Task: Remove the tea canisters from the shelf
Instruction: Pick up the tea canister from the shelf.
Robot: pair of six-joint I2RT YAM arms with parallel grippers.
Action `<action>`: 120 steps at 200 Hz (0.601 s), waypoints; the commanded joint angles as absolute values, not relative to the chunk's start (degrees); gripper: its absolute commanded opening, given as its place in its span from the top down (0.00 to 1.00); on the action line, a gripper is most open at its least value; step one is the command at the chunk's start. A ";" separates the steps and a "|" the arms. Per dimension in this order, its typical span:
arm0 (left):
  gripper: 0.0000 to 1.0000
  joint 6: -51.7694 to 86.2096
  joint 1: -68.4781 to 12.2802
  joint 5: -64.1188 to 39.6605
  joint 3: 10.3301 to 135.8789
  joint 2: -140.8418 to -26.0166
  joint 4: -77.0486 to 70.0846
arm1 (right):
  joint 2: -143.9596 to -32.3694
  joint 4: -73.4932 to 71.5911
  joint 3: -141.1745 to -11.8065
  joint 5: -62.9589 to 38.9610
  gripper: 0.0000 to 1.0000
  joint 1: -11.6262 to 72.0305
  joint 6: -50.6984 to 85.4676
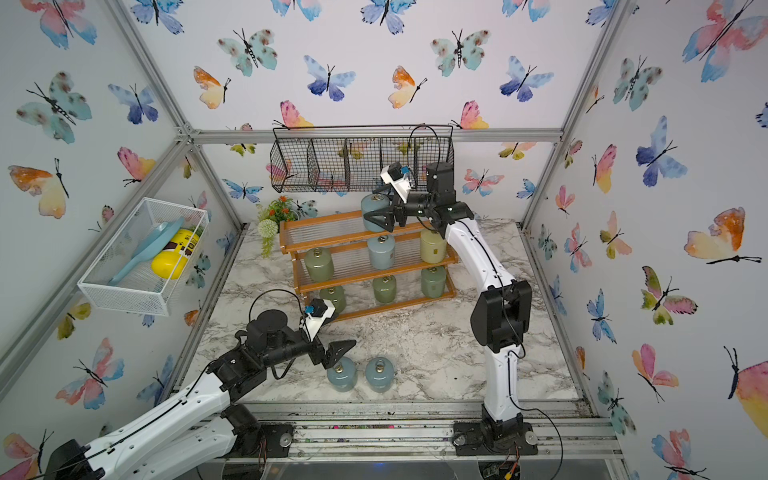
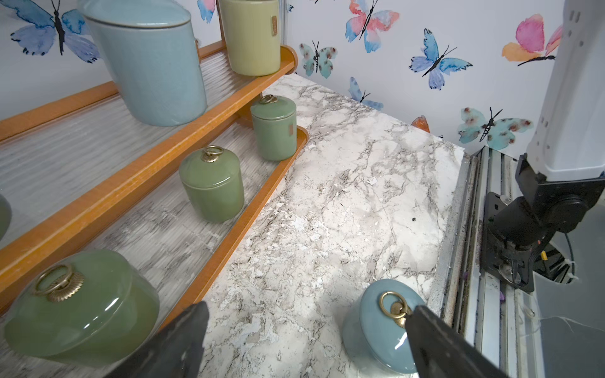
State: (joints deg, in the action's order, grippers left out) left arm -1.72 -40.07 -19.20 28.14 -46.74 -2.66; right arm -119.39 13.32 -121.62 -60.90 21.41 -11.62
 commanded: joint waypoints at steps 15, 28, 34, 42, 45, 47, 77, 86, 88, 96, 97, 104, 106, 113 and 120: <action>0.02 -2.11 -39.73 -19.51 27.73 -45.01 -2.29 | -120.67 14.50 -123.87 -60.22 0.00 22.45 -11.35; 0.02 -1.98 -39.73 -19.42 27.64 -44.90 -2.20 | -120.86 14.50 -124.10 -59.91 0.00 22.59 -11.26; 0.02 -2.02 -39.73 -19.42 27.57 -44.88 -2.20 | -120.99 14.51 -124.19 -59.72 0.01 22.70 -11.25; 0.02 -1.93 -39.73 -19.42 27.46 -44.74 -2.15 | -121.17 14.50 -124.35 -59.54 0.01 22.83 -11.16; 0.02 -1.93 -39.72 -19.42 27.49 -44.76 -2.19 | -121.19 14.50 -124.33 -59.45 0.01 22.85 -11.09; 0.02 -1.82 -39.72 -19.42 27.46 -44.79 -2.17 | -121.13 14.50 -124.31 -59.36 0.01 22.85 -11.08; 0.02 -1.70 -39.65 -19.35 27.32 -44.40 -1.94 | -121.28 14.59 -124.28 -57.64 0.03 23.03 -10.73; 0.02 -1.67 -39.73 -19.34 27.25 -44.19 -1.80 | -121.28 14.67 -124.27 -57.03 0.05 23.03 -10.55; 0.02 -1.67 -39.73 -19.34 27.31 -44.20 -1.77 | -121.22 14.70 -124.23 -56.93 0.06 23.03 -10.55; 0.02 -1.67 -39.70 -19.26 27.32 -44.00 -1.66 | -121.12 14.91 -124.21 -56.39 0.08 23.03 -10.46; 0.02 -1.67 -39.67 -19.21 27.28 -43.97 -1.62 | -121.16 14.88 -124.20 -56.27 0.08 23.03 -10.46; 0.01 -1.67 -39.73 -19.08 27.23 -43.79 -1.58 | -121.06 14.85 -124.19 -55.85 0.10 23.03 -10.38; 0.02 -1.67 -39.73 -19.08 27.18 -43.73 -1.54 | -121.03 14.90 -124.19 -55.69 0.10 23.03 -10.37; 0.02 -1.75 -39.73 -18.99 27.18 -43.62 -1.49 | -121.05 14.96 -124.17 -55.43 0.12 23.06 -10.28; 0.02 -1.74 -39.72 -18.90 27.16 -43.58 -1.41 | -120.90 14.87 -124.11 -55.23 0.14 23.03 -10.28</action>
State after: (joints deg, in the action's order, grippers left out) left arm -1.69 -40.05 -19.18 28.10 -44.69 -2.46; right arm -120.07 14.48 -122.54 -56.90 22.83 -11.03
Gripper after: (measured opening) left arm 0.984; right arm 0.881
